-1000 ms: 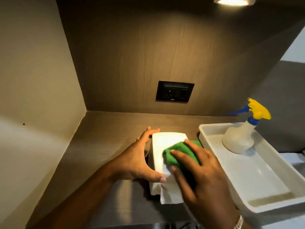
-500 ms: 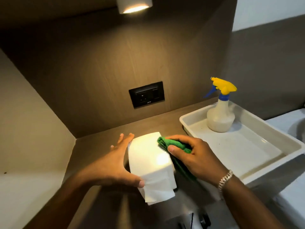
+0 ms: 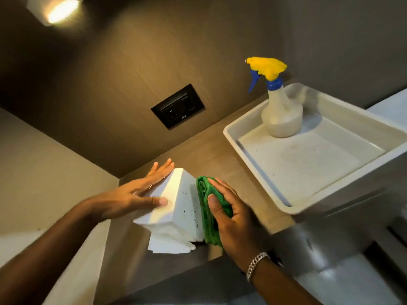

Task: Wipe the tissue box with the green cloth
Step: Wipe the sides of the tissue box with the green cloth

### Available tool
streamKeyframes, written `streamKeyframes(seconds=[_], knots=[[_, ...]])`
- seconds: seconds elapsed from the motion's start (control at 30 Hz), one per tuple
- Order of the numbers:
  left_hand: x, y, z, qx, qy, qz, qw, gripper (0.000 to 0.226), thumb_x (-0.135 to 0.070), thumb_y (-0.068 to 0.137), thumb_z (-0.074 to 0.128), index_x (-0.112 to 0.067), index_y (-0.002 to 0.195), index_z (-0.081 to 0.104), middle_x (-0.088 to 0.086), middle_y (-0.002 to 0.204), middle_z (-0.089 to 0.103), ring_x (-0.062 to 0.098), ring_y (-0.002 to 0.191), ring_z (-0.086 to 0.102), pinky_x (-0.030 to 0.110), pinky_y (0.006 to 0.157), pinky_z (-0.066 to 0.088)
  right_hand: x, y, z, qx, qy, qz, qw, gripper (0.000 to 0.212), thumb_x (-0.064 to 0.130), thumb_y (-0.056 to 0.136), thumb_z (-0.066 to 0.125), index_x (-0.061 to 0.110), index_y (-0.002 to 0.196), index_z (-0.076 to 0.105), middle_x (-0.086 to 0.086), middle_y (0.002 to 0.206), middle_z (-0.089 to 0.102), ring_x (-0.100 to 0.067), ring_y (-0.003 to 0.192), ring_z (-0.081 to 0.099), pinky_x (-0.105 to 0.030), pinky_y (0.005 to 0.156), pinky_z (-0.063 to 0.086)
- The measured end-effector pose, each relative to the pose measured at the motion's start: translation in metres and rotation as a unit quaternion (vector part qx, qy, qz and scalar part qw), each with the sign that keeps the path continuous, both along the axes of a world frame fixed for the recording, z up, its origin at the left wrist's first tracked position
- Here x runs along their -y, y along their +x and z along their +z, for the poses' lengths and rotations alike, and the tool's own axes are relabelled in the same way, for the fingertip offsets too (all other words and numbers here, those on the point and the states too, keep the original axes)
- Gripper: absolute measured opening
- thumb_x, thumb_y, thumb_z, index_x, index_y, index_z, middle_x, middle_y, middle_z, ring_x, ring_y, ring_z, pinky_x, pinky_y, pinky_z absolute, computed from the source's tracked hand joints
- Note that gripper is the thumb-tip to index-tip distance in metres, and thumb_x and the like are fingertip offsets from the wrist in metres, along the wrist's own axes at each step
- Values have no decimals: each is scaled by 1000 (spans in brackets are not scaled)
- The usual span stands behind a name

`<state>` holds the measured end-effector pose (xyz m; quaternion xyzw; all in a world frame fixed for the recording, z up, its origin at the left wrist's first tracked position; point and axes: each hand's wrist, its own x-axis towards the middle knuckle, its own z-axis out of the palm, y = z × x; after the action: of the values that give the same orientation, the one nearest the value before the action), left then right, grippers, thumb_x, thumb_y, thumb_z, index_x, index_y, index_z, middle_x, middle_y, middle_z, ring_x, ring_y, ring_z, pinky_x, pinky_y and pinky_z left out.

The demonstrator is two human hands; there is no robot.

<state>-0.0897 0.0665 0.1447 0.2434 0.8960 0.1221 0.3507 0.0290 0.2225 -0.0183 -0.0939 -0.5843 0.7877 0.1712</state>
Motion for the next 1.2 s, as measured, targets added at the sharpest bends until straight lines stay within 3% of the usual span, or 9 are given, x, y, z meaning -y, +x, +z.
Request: streamKeyframes(seconds=[0.1, 0.23, 0.33, 0.47, 0.67, 0.73, 0.93, 1.1, 1.2], knots=[[-8, 15, -26, -161, 77, 16, 984, 58, -50, 91, 26, -44, 146, 8, -33, 153, -3, -10, 140, -15, 48, 120, -8, 4, -4, 6, 31, 146, 0, 989, 41, 70, 86, 34, 65, 127, 35, 32, 144, 39, -1, 125, 47, -41, 99, 50], [-4, 19, -54, -302, 77, -34, 950, 56, -43, 96, 16, -32, 150, 4, -14, 161, -1, 2, 146, -8, 48, 121, -1, 39, 6, 13, 16, 253, -70, 965, 44, 63, 89, 29, 63, 132, 22, 19, 151, 34, -5, 131, 39, -43, 106, 42], [0, 17, -57, -311, 85, -33, 946, 57, -47, 95, 13, -35, 150, 1, -18, 161, -3, 3, 147, -5, 48, 121, 4, 67, 10, 18, 1, 213, -131, 968, 47, 62, 88, 32, 51, 134, 38, 7, 147, 42, -18, 133, 42, -53, 106, 35], [0, 16, -57, -310, 88, -38, 946, 61, -48, 94, 11, -27, 151, 6, -11, 162, 3, 6, 148, -3, 49, 122, 4, 61, -19, 40, -19, 181, -136, 974, 42, 59, 91, 29, 55, 131, 38, 10, 150, 39, -18, 137, 36, -55, 107, 33], [-2, 17, -61, -312, 75, -17, 947, 57, -36, 96, 22, -31, 150, 5, -13, 161, 3, 1, 147, -1, 45, 122, 5, 40, -45, 20, 21, 134, -152, 979, 42, 38, 94, 38, 23, 130, 54, -4, 140, 54, -25, 125, 50, -56, 102, 41], [-3, 18, -60, -313, 73, -13, 947, 57, -36, 96, 22, -29, 150, 6, -12, 161, 3, 0, 146, -1, 43, 122, 4, 57, -29, 16, 37, 119, -153, 980, 45, 40, 93, 35, 25, 132, 50, -4, 144, 49, -25, 131, 44, -58, 105, 37], [-6, 22, -57, -313, 80, -4, 946, 59, -36, 94, 19, -22, 151, 9, -6, 161, 6, 2, 147, 1, 42, 122, 4, 94, 6, 26, 14, 111, -148, 983, 40, 48, 94, 33, 56, 133, 30, 10, 152, 31, -17, 143, 25, -60, 110, 29], [-2, 19, -59, -316, 86, -14, 945, 60, -42, 94, 16, -22, 151, 13, -6, 161, 9, 2, 147, 2, 42, 122, 3, 61, -47, 41, -5, 149, -175, 973, 35, 47, 94, 36, 40, 126, 48, 6, 144, 46, -17, 128, 43, -50, 101, 40], [-2, 19, -62, -320, 82, -6, 944, 57, -39, 94, 20, -27, 149, 8, -12, 159, 5, 1, 146, 1, 39, 122, 3, 46, -66, 29, 40, 87, -138, 986, 39, 45, 94, 37, 35, 130, 48, 4, 139, 52, -17, 124, 47, -50, 100, 45]])
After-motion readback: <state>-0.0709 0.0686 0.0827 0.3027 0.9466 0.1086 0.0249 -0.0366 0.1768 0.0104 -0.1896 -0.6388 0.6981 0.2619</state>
